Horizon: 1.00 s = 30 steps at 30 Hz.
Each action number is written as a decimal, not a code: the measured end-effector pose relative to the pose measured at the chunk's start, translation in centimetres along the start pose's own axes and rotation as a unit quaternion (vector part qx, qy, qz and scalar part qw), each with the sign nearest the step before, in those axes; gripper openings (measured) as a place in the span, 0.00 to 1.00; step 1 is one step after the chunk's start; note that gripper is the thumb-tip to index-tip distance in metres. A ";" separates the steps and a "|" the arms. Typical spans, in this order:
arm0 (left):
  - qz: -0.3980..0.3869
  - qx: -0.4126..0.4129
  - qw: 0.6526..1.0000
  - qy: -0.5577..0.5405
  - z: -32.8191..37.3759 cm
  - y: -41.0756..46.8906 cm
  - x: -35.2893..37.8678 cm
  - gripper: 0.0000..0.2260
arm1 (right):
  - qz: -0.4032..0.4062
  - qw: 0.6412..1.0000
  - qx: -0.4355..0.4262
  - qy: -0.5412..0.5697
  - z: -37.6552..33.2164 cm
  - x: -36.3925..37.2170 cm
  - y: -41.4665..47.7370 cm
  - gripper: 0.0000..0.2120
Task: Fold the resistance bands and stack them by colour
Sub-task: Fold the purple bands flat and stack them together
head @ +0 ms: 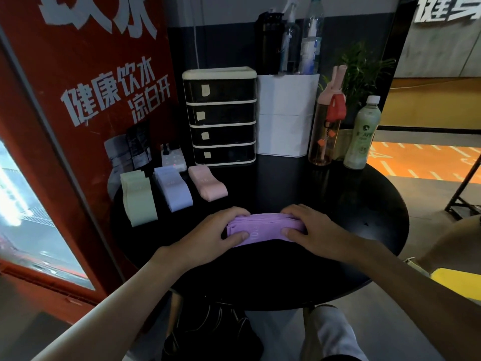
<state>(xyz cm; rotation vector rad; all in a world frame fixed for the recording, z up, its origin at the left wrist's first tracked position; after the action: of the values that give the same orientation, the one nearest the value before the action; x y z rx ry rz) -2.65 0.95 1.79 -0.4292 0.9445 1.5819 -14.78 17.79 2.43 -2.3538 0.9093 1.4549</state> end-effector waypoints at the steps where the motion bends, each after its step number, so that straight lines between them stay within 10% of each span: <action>1: -0.002 -0.004 1.000 -0.003 -0.1 0.0 0.0 0.17 | -0.001 1.000 0.000 0.002 0.0 0.0 0.0 0.15; 5: -0.012 -0.028 0.999 0.011 -0.8 -0.2 0.2 0.24 | -0.001 1.000 0.006 0.008 0.2 -0.1 -0.3 0.15; 19: 0.063 -0.052 0.996 -0.037 -0.6 1.4 -2.1 0.02 | 0.016 0.996 -0.015 0.089 -0.3 -0.6 0.2 0.06; 30: 0.112 -0.112 0.987 -0.016 -4.5 13.6 -10.6 0.22 | 0.016 0.909 0.182 0.375 -0.8 1.1 8.4 0.08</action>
<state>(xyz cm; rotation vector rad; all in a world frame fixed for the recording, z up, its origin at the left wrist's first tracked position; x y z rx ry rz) -13.83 -9.15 11.22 -0.4639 0.8148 1.9057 -19.01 10.40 2.89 -2.5924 1.2462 0.2787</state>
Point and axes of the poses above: each hand's wrist, its own y-axis towards the middle knuckle, its own x-axis out of the palm, z = x × y, the point moved 7 cm from there along y, towards the middle knuckle, and after that the axes turned 6 degrees about x, right-handed, at the moved point
